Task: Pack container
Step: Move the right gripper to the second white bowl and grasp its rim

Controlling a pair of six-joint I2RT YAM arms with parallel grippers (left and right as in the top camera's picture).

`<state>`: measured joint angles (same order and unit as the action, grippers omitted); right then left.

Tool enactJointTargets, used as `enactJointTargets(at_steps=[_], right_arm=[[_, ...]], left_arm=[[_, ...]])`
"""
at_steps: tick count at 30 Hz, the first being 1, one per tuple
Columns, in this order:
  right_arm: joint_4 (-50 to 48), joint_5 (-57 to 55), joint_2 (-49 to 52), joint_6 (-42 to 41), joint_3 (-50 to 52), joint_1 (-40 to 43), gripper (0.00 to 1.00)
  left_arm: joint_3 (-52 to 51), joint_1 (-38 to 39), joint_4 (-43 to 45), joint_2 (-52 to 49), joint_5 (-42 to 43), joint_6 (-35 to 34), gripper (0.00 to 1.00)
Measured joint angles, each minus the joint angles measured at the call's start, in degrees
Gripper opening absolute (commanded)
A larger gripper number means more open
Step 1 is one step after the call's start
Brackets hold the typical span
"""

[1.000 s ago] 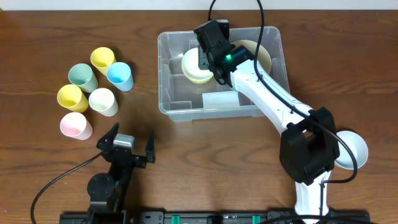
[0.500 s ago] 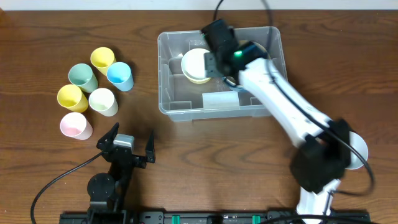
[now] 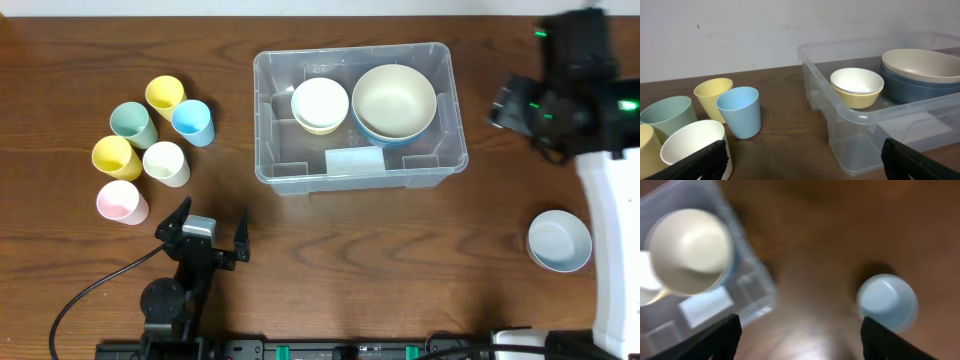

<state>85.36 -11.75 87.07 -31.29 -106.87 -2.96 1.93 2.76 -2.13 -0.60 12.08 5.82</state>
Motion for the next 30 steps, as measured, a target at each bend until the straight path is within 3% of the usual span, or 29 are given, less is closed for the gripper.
enactJointTargets(at_steps=[5,12,24,30], right_arm=[[8.2,-0.7,-1.2,-2.8,0.5,9.0,0.74],[6.5,-1.1,-1.9,-5.6,10.5,19.5,0.72],[-19.5,6.7,-1.8,-4.1,42.4,28.0,0.65],[-28.0,8.6,-1.8,-3.4,50.2,28.0,0.62]], left_arm=[[0.0,0.0,0.0,0.0,0.0,0.0,0.98],[0.0,0.0,0.0,0.0,0.0,0.0,0.98],[0.0,0.0,0.0,0.0,0.0,0.0,0.98],[0.0,0.0,0.0,0.0,0.0,0.0,0.98]])
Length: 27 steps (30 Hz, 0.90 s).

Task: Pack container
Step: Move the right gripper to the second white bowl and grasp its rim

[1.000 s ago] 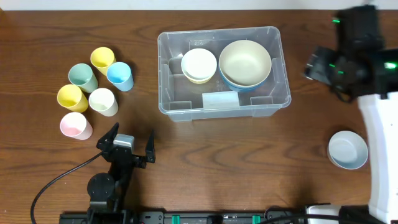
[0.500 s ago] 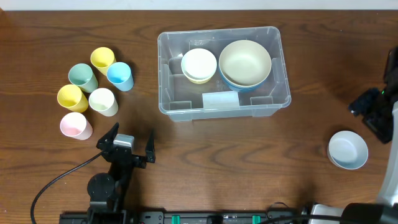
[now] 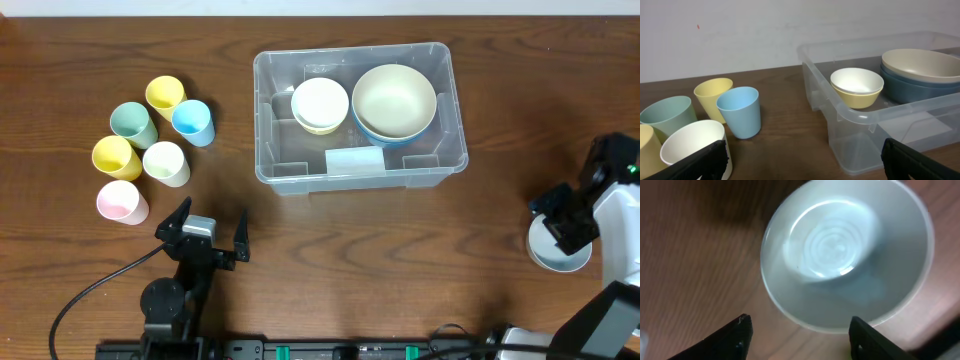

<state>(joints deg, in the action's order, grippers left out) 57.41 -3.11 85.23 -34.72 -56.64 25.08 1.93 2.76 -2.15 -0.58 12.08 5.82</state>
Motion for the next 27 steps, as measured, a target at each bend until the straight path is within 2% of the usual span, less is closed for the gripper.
enactJointTargets(at_steps=[5,12,18,20,27], right_arm=[[-7.1,1.3,0.0,0.5,5.8,0.0,0.57],[-14.1,2.1,0.0,1.0,9.6,0.0,0.38],[-16.8,2.3,0.0,1.1,10.0,0.0,0.13],[-17.5,2.3,0.0,1.2,10.0,0.0,0.01],[-20.7,1.8,0.0,1.3,10.0,0.0,0.01]], left_arm=[[0.0,0.0,0.0,0.0,0.0,0.0,0.98],[0.0,0.0,0.0,0.0,0.0,0.0,0.98],[0.0,0.0,0.0,0.0,0.0,0.0,0.98],[0.0,0.0,0.0,0.0,0.0,0.0,0.98],[0.0,0.0,0.0,0.0,0.0,0.0,0.98]])
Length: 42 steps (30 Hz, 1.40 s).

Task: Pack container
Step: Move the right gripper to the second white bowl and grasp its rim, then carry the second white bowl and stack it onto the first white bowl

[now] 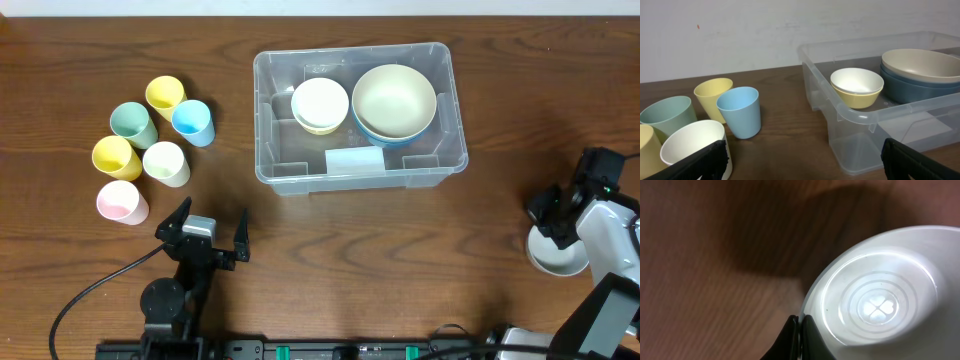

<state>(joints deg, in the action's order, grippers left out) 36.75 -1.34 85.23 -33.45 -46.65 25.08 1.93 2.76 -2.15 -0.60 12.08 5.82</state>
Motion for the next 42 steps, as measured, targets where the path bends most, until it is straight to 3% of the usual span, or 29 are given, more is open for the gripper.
enactJointTargets(at_steps=[8,19,26,33,42], right_arm=[[2.0,1.2,0.0,3.4,-3.8,0.0,0.01],[13.4,16.8,0.1,10.3,-30.5,-4.0,0.01],[16.0,17.8,0.1,16.4,-43.8,-22.4,0.01],[6.8,10.1,0.4,19.5,-46.0,-45.5,0.01],[-3.4,3.2,10.6,21.2,-46.3,-57.8,0.01]], left_arm=[[0.0,0.0,0.0,0.0,0.0,0.0,0.98],[0.0,0.0,0.0,0.0,0.0,0.0,0.98],[0.0,0.0,0.0,0.0,0.0,0.0,0.98],[0.0,0.0,0.0,0.0,0.0,0.0,0.98],[0.0,0.0,0.0,0.0,0.0,0.0,0.98]])
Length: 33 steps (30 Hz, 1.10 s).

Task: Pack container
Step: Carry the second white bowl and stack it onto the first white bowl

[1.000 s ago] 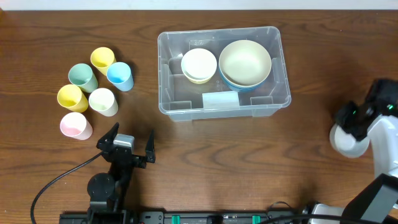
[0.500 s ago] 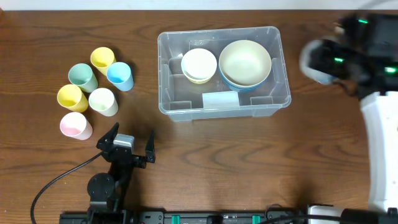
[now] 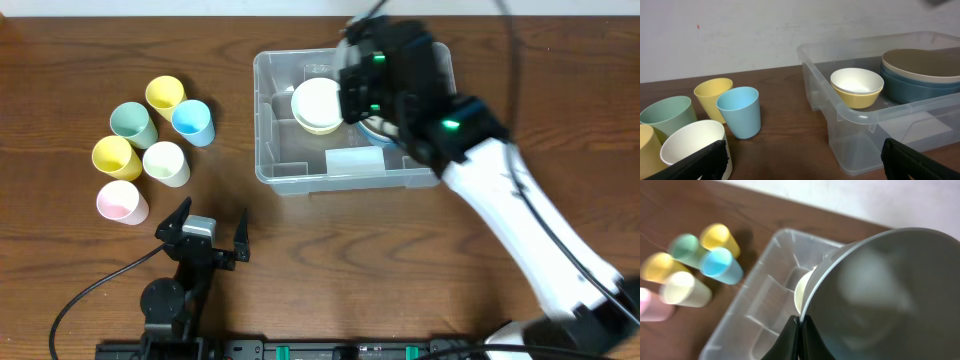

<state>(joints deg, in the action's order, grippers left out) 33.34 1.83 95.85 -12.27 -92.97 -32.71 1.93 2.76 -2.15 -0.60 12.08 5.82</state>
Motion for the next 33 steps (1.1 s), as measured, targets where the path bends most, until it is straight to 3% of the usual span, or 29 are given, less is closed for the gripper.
enactJointTargets(at_steps=[8,21,23,25,28,33], right_arm=[[-5.3,-0.6,13.0,0.9,0.0,-0.9,0.01],[-11.9,1.2,16.1,1.5,0.0,-0.9,0.06],[-12.6,1.2,17.4,1.6,0.0,-0.9,0.20],[-13.1,1.4,18.7,1.7,0.0,-0.9,0.52],[-13.2,1.4,20.5,2.1,0.0,-1.0,0.69],[-13.4,1.6,21.1,2.1,0.0,-1.5,0.84]], left_arm=[[0.0,0.0,0.0,0.0,0.0,0.0,0.98],[0.0,0.0,0.0,0.0,0.0,0.0,0.98],[0.0,0.0,0.0,0.0,0.0,0.0,0.98],[0.0,0.0,0.0,0.0,0.0,0.0,0.98],[0.0,0.0,0.0,0.0,0.0,0.0,0.98],[0.0,0.0,0.0,0.0,0.0,0.0,0.98]])
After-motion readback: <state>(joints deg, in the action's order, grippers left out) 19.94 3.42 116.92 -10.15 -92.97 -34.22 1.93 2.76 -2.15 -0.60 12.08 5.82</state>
